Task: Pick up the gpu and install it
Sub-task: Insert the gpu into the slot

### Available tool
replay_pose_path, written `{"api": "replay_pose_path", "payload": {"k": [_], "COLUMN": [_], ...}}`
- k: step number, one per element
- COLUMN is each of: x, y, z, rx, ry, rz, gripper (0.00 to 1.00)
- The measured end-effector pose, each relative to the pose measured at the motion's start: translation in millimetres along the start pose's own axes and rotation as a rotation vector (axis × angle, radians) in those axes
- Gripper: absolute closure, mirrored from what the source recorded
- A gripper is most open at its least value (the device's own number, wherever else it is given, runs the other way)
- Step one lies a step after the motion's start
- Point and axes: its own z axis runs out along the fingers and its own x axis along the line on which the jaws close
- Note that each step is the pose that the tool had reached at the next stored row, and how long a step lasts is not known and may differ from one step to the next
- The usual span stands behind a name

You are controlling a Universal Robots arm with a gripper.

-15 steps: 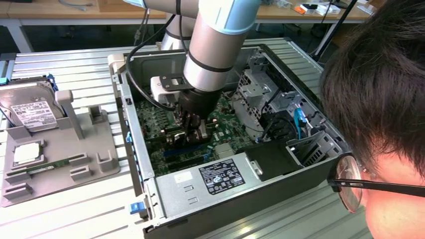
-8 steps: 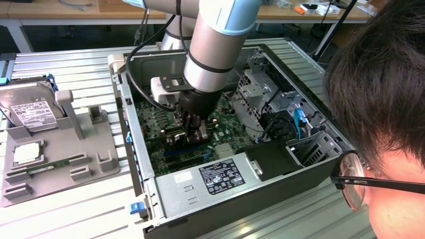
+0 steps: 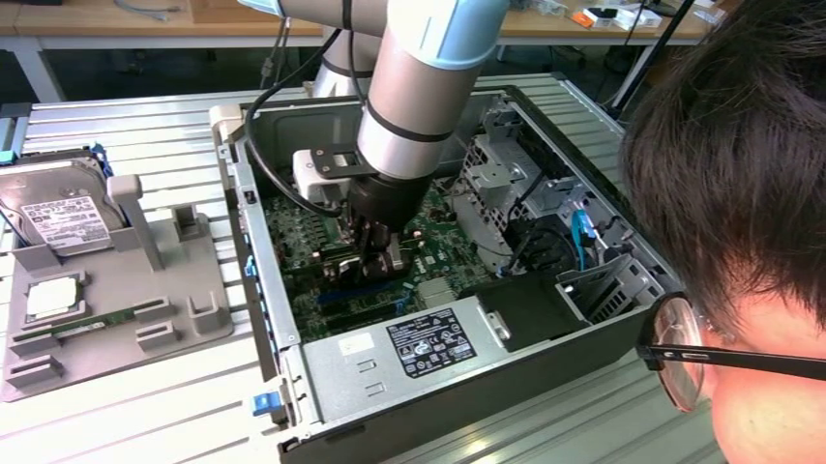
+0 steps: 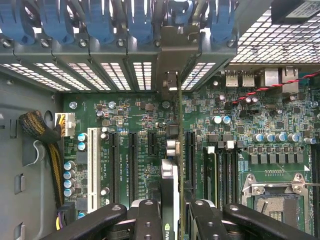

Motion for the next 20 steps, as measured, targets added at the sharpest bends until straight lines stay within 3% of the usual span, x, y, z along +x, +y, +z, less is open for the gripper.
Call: {"api": "replay_pose_path", "payload": {"k": [20], "x": [0.2], "y": [-0.5], "z": [4.5], "rx": [-0.0002], "ry": [-0.0004], "rz": [0.000], "gripper": [0.73]}}
